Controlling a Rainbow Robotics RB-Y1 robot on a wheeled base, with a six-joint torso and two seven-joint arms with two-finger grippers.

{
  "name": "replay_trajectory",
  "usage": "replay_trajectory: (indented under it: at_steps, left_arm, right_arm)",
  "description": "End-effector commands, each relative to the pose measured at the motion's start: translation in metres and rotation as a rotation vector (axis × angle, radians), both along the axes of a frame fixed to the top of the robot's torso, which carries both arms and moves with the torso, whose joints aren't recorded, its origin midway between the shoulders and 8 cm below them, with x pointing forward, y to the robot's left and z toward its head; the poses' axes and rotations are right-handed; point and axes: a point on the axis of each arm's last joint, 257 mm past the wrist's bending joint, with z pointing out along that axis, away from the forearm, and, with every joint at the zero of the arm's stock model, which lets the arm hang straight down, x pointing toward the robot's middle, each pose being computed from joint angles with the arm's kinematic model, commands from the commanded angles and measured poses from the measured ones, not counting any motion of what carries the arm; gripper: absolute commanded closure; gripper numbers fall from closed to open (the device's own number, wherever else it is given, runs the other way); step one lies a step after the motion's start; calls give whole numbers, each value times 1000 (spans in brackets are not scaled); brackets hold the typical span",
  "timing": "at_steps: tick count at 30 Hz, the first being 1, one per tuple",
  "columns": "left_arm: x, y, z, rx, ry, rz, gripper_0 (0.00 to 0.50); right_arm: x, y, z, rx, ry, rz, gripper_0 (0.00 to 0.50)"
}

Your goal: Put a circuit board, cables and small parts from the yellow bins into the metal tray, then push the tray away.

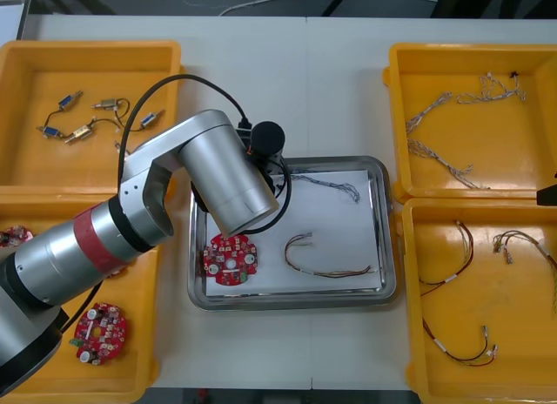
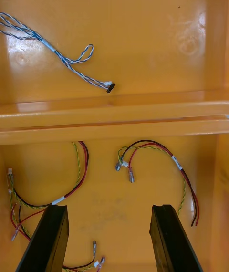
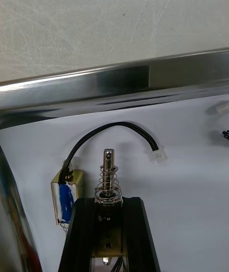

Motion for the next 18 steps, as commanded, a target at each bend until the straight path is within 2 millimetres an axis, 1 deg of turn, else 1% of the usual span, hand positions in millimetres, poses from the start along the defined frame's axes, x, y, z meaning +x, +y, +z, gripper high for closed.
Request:
replay_trajectory:
  at_steps: [1, 9, 10, 11, 12, 15, 16, 17, 18]
  left_arm:
    - [5, -30, 19, -34, -51, -31, 500]
    - [4, -32, 20, -38, -53, -32, 500]
    - [4, -32, 20, -38, -54, -29, 457]
    - [5, -33, 20, -39, -57, -30, 319]
    - [5, -33, 21, -41, -58, -30, 260]
    - [5, -33, 21, -42, -61, -28, 188]
    - [5, -33, 21, -43, -61, -27, 139]
    - [6, -33, 22, -42, -65, -27, 70]
    - [6, -33, 22, -43, -65, -26, 37]
  right_arm:
    - [1, -5, 15, -32, -30, -20, 0]
    - [1, -4, 15, -28, -28, -18, 0]
    - [1, -4, 15, -28, -29, -16, 0]
    - [1, -4, 15, -28, -29, -16, 0]
    - [0, -4, 15, -29, -29, -15, 0]
    - [0, -3, 15, -28, -29, -14, 0]
    - [0, -3, 15, -28, -30, -14, 0]
    - [0, -3, 16, -31, -31, -13, 0]
    - [0, -3, 16, -31, -31, -13, 0]
